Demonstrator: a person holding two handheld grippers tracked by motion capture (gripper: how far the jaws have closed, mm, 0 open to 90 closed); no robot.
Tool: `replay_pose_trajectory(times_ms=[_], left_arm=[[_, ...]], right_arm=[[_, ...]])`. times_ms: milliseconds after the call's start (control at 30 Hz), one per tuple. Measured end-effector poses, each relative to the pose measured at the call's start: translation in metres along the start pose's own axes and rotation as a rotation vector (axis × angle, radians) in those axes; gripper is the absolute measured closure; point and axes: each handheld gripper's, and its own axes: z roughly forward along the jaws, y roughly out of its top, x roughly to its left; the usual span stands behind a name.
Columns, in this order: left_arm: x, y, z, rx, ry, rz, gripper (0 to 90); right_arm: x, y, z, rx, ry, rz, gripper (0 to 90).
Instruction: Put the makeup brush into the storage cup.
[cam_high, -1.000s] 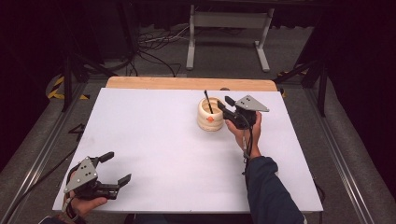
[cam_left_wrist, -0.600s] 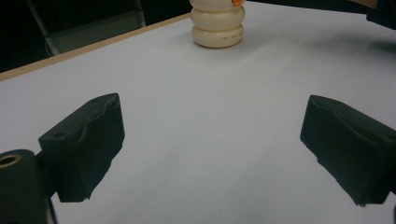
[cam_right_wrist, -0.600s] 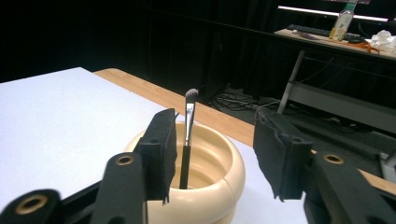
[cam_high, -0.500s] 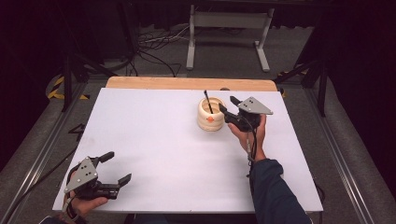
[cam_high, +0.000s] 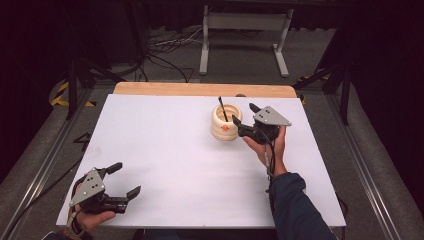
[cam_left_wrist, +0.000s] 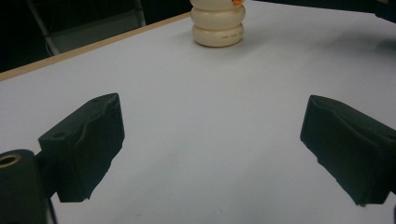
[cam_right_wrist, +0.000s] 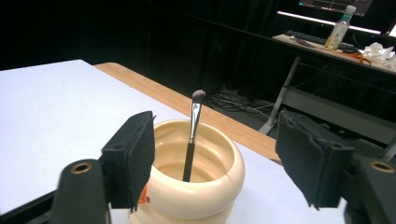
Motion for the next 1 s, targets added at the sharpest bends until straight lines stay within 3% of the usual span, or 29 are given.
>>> replay_pose_trajectory(times_ms=[500,1000], left_arm=[[0.0,0.0,0.0,0.0,-0.001,0.005,7.0],[-0.001,0.0,0.0,0.003,-0.002,0.009,7.0]], right_arm=[[0.006,0.003,-0.01,-0.002,-0.041,-0.032,9.8],[0.004,0.001,-0.023,-0.013,-0.021,-0.037,5.1]])
